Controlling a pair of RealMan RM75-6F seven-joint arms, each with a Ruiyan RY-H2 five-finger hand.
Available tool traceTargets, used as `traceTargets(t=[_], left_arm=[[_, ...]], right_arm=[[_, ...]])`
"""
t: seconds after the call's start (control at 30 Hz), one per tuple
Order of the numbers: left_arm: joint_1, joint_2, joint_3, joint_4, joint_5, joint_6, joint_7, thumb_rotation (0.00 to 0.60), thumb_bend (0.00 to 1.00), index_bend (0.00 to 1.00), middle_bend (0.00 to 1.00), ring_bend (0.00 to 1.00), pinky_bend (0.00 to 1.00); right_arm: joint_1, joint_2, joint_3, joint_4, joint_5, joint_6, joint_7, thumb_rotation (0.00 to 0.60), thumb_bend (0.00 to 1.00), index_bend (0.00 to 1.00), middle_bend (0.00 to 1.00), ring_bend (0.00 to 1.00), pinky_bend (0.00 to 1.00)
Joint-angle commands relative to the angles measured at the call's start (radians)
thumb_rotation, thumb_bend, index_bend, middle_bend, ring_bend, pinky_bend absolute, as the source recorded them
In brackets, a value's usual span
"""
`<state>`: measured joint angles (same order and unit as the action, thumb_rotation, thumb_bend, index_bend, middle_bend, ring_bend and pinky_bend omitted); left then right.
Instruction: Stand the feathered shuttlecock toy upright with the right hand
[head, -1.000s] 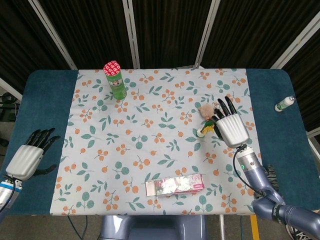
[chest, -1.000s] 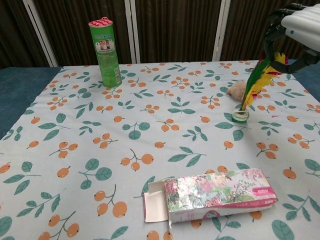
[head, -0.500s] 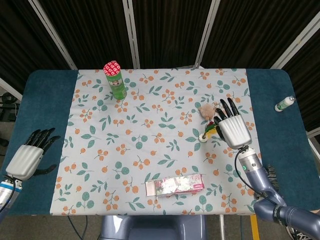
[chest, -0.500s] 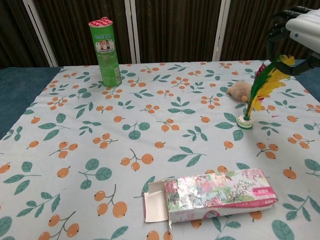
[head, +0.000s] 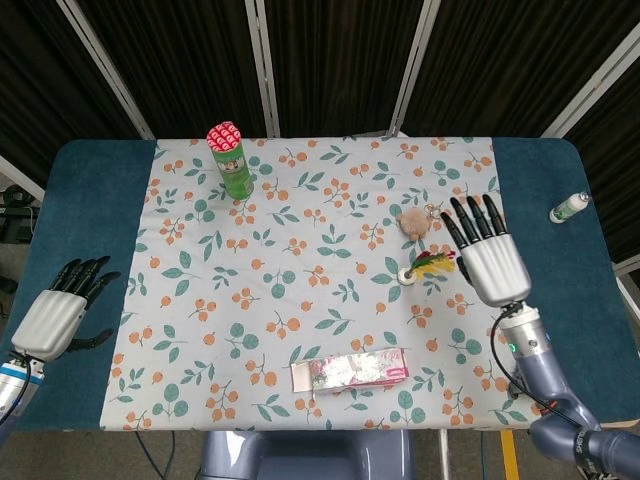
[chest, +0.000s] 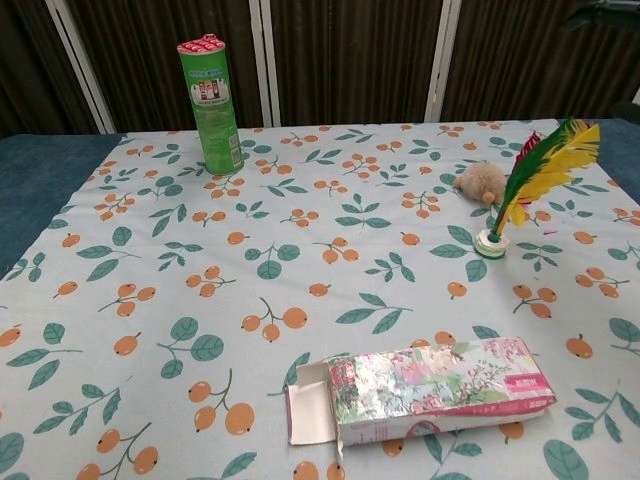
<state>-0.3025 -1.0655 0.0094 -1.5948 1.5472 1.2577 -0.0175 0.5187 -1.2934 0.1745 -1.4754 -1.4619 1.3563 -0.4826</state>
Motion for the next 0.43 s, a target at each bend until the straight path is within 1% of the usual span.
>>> traceTargets(t=[0.03,0.17,0.27,0.33,0.43], left_arm=[[0.0,0.0,0.0,0.0,0.0,0.0,0.001,0.577,0.26,0.14,0.0,0.0,0.0],[0.001,-0.002,-0.001,0.0,-0.002,0.002,0.006,0.574,0.25,0.14,0.0,0.0,0.0],[0.001,-0.004,-0.002,0.0,-0.003,0.003,0.011,0.574,0.25,0.14,0.0,0.0,0.0],[0.002,-0.004,-0.002,-0.001,-0.002,0.004,0.012,0.572,0.25,0.14,0.0,0.0,0.0],[0.002,-0.004,-0.001,0.0,-0.001,0.006,0.015,0.574,0.25,0.14,0.0,0.0,0.0]], right_arm=[[-0.073,0.048,-0.02,-0.047,-0.019,0.086,0.044,0.6,0.26,0.13,0.02,0.0,0.0],[-0.159,0.068,-0.056,-0.055,-0.019,0.161,0.121,0.6,0.24,0.11,0.0,0.0,0.0],[-0.216,0.067,-0.088,-0.033,-0.015,0.192,0.183,0.6,0.21,0.07,0.0,0.0,0.0],[-0.242,0.067,-0.106,-0.018,-0.002,0.185,0.218,0.6,0.18,0.04,0.0,0.0,0.0],[-0.261,0.073,-0.116,-0.012,0.025,0.156,0.247,0.6,0.17,0.02,0.0,0.0,0.0]])
